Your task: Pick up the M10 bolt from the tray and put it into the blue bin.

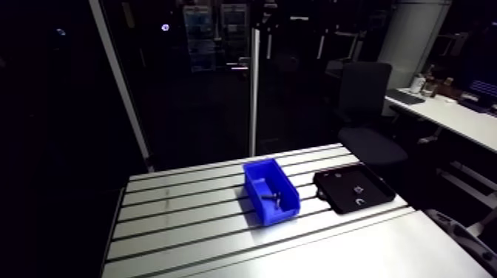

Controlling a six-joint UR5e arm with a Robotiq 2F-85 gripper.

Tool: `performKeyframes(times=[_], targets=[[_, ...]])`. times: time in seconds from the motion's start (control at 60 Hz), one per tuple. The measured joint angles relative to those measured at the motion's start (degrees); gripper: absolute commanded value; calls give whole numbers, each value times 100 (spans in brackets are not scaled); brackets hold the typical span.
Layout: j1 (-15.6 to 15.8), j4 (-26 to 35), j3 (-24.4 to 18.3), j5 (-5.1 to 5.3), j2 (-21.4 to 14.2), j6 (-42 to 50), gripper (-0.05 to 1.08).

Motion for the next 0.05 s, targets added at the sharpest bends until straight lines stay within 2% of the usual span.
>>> performKeyframes(times=[0.05], targets=[[0,-4,13,-1,-7,1,0]])
